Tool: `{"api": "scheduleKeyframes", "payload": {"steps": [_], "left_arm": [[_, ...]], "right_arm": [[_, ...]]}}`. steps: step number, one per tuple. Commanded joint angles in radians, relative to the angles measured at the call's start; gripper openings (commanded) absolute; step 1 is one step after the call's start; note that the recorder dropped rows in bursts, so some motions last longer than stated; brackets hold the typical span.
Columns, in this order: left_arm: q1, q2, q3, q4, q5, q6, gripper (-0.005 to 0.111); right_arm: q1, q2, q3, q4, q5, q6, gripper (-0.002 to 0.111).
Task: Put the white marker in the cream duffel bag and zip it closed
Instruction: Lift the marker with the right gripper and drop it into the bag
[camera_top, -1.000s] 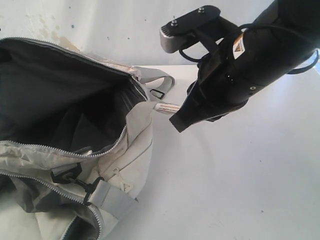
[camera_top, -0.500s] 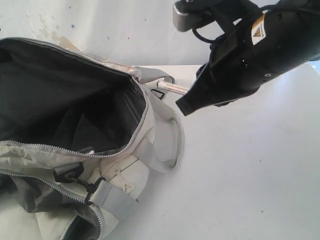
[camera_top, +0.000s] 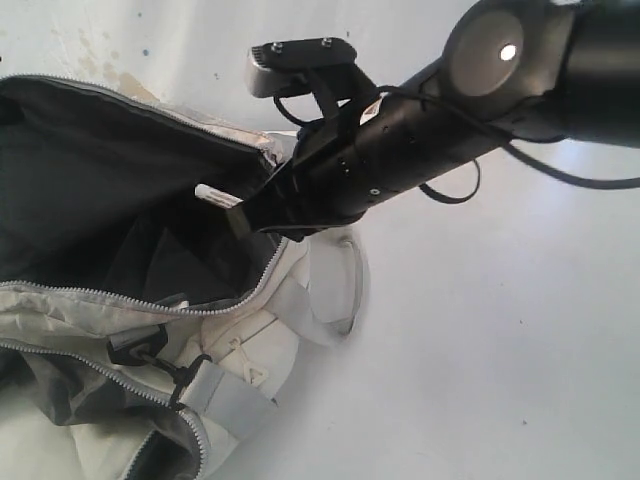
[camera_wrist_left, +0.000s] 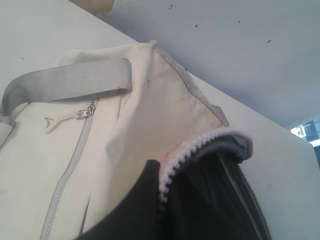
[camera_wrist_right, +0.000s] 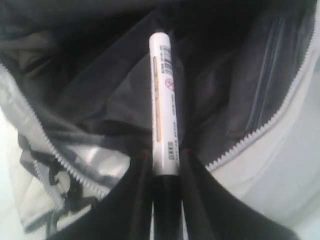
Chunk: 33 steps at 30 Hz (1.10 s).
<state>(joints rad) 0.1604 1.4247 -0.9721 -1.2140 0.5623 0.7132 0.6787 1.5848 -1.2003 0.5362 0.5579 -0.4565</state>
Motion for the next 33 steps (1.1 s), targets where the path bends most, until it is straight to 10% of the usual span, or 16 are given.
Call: {"api": "scheduleKeyframes", "payload": {"steps": [1, 11, 18, 33], "left_arm": [[0.007, -0.004, -0.005, -0.011, -0.006, -0.006, 0.000], [0.007, -0.004, -0.005, -0.011, -0.002, -0.006, 0.000], [0.007, -0.004, -0.005, -0.011, -0.004, -0.006, 0.000], [0.007, -0.004, -0.007, -0.011, 0.138, 0.068, 0.000]], "right_arm": [[-0.001, 0.081, 0.003, 0.146, -0.189, -0.044, 0.000], [0.001, 0.238, -0.014, 0.280, -0.314, -0.050, 0.006], [0.024, 0.257, -0.037, 0.282, -0.285, -0.073, 0.063], [-0.100, 0.066, -0.037, 0.177, 0.242, -0.025, 0.045]]}}
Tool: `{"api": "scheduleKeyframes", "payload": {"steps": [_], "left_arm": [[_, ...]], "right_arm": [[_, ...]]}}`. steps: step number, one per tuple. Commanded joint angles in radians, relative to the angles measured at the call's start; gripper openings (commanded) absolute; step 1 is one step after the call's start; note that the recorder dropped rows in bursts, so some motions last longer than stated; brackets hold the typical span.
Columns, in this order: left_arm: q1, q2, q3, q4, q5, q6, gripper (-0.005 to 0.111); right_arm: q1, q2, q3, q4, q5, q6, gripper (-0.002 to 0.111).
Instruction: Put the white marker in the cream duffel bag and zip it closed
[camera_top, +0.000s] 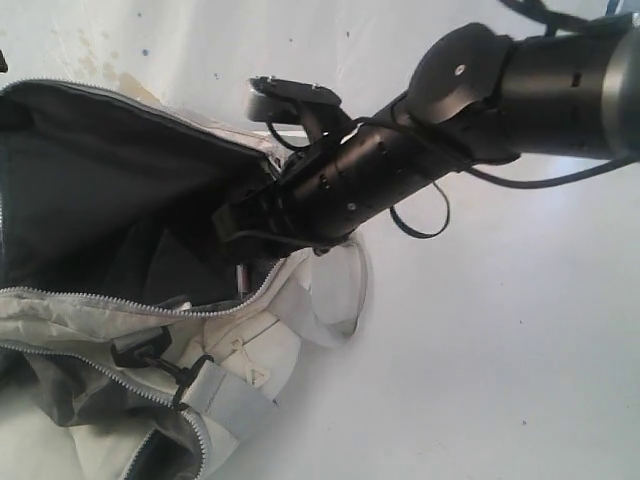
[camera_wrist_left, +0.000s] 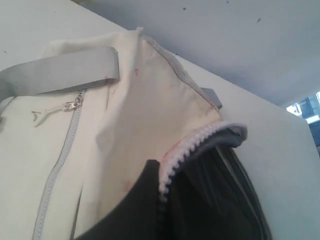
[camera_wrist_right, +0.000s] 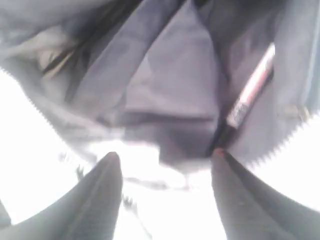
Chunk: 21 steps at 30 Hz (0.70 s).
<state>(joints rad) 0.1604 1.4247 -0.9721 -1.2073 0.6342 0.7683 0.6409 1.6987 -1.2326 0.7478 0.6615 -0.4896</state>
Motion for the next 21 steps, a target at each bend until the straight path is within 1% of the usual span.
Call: {"api": "scheduleKeyframes", "payload": {"steps": [1, 4, 8, 12, 14, 16, 21], "left_arm": [[0.007, -0.004, -0.007, -0.017, 0.089, 0.013, 0.000], [0.007, -0.004, -0.007, -0.015, 0.184, -0.009, 0.000], [0.007, -0.004, -0.007, -0.019, 0.267, -0.009, 0.000], [0.007, -0.004, -0.007, -0.019, 0.273, -0.003, 0.000], [0.000, -0.004, -0.007, -0.017, 0.277, 0.056, 0.000], [-0.023, -0.004, -0.007, -0.005, 0.277, 0.107, 0.000], [-0.139, 0.012, -0.007, 0.024, 0.277, 0.155, 0.001]], "right_arm": [[-0.077, -0.055, -0.004, -0.043, 0.169, 0.008, 0.045], [-0.122, -0.072, -0.004, -0.086, 0.260, 0.008, 0.043], [-0.150, -0.076, 0.000, -0.145, 0.272, 0.049, 0.042], [-0.152, -0.076, 0.000, -0.145, 0.270, 0.048, 0.042], [-0.152, -0.076, 0.000, -0.145, 0.270, 0.048, 0.042], [-0.152, -0.076, 0.000, -0.145, 0.270, 0.048, 0.042], [-0.152, -0.076, 0.000, -0.146, 0.274, 0.048, 0.042]]}}
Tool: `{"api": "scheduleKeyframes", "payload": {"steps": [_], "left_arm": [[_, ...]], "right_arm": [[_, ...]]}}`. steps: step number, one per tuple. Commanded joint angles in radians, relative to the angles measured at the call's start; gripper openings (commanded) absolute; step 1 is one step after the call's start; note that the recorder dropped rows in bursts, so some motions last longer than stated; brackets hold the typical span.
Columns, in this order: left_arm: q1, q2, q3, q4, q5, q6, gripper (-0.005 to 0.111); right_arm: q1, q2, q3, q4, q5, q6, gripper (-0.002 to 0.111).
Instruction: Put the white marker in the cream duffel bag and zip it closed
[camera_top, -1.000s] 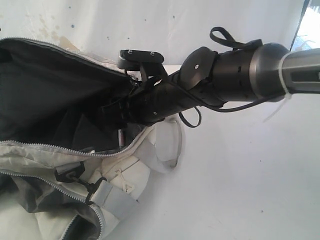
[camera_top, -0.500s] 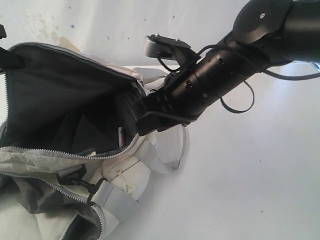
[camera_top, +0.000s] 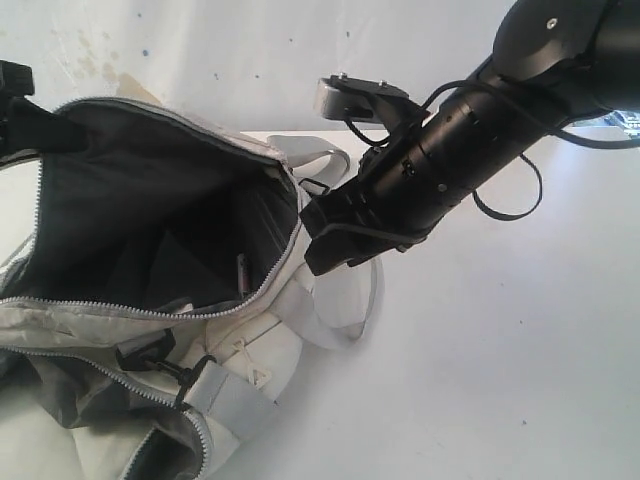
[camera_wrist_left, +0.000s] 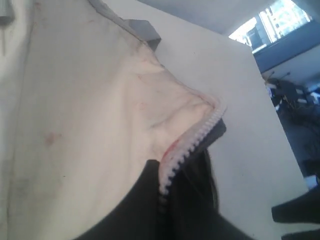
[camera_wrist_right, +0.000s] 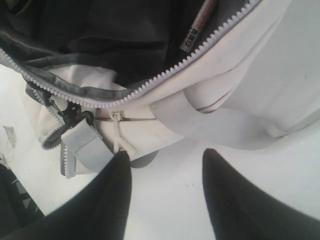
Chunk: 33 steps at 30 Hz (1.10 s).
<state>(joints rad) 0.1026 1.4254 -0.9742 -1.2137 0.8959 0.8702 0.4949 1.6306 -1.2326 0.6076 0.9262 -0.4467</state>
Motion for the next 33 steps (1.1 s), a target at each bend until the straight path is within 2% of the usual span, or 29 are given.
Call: {"api": "scheduleKeyframes", "payload": {"steps": [1, 7, 15, 18, 22, 26, 28, 33], "left_arm": [[-0.100, 0.017, -0.004, 0.049, 0.011, 0.053, 0.003], [-0.221, 0.041, -0.002, 0.162, -0.056, 0.045, 0.032], [-0.290, 0.054, 0.021, 0.199, -0.079, 0.075, 0.064], [-0.310, 0.054, 0.042, 0.269, -0.118, 0.071, 0.073], [-0.316, 0.054, 0.053, 0.326, -0.154, 0.018, 0.078], [-0.316, 0.052, 0.053, 0.263, -0.137, -0.010, 0.080], [-0.316, 0.052, 0.032, 0.248, -0.089, -0.086, 0.081], [-0.316, 0.052, -0.042, 0.247, 0.055, -0.097, 0.081]], "right_arm": [[-0.006, -0.008, 0.000, -0.006, 0.010, 0.005, 0.042], [-0.006, -0.010, 0.000, -0.048, 0.015, 0.007, 0.042], [-0.007, -0.037, 0.000, -0.182, 0.002, 0.126, 0.042], [-0.007, -0.050, 0.000, -0.249, -0.015, 0.183, 0.042], [-0.007, -0.067, 0.000, -0.303, -0.019, 0.224, 0.042], [-0.007, -0.076, 0.000, -0.310, -0.025, 0.224, 0.042], [-0.007, -0.078, 0.000, -0.318, -0.027, 0.224, 0.042], [-0.007, -0.078, 0.000, -0.318, -0.034, 0.224, 0.042]]}}
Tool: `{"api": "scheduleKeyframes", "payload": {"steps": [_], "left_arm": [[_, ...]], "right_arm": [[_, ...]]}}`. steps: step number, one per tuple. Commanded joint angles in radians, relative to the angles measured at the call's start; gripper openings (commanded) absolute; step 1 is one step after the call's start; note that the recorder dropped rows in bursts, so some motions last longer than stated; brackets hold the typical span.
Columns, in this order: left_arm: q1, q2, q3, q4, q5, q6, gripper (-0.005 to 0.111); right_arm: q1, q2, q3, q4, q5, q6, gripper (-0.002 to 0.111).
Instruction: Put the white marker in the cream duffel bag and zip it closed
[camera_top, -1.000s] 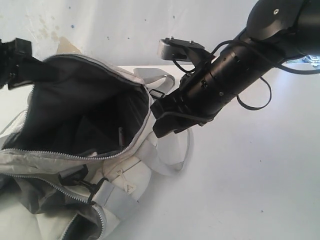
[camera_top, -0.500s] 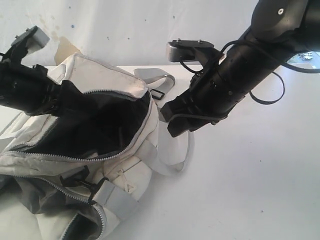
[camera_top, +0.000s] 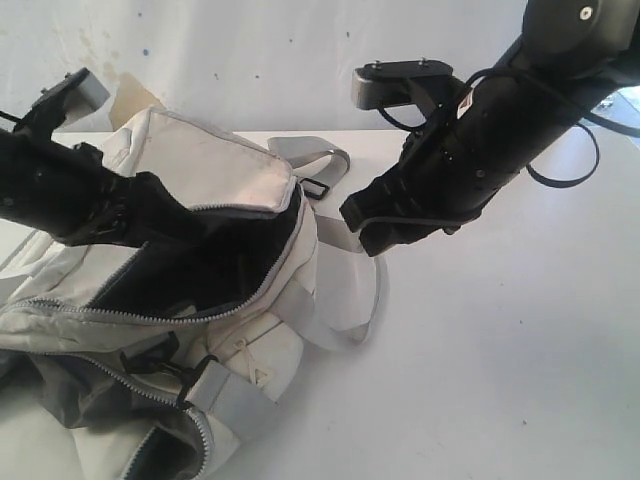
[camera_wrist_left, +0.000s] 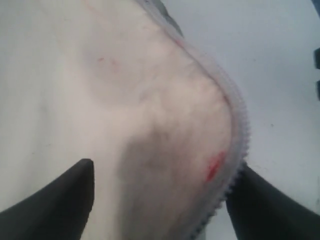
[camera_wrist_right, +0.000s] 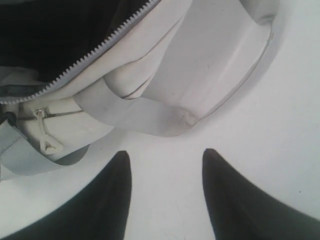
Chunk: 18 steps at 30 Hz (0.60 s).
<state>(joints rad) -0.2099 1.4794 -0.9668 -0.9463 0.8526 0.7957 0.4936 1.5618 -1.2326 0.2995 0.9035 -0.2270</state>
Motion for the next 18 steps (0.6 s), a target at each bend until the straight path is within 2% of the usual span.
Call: {"api": "scheduleKeyframes", "payload": {"steps": [1, 4, 11, 15, 18], "left_arm": [[-0.004, -0.002, -0.054, -0.018, 0.110, -0.023, 0.081], [-0.004, -0.002, -0.059, 0.019, 0.104, -0.051, 0.081], [-0.004, -0.045, -0.059, 0.234, -0.026, -0.221, 0.081], [-0.004, -0.094, -0.059, 0.280, -0.058, -0.247, 0.081], [-0.002, -0.126, -0.059, 0.388, -0.060, -0.320, 0.081]], "right_arm": [[-0.006, -0.009, 0.000, -0.009, -0.011, 0.005, 0.042], [-0.006, -0.009, 0.000, -0.009, -0.011, 0.005, 0.042], [-0.006, -0.009, 0.000, -0.009, -0.014, 0.005, 0.042], [-0.006, -0.009, 0.000, -0.009, -0.018, 0.005, 0.042], [-0.006, -0.009, 0.000, -0.009, -0.018, 0.005, 0.042]]}}
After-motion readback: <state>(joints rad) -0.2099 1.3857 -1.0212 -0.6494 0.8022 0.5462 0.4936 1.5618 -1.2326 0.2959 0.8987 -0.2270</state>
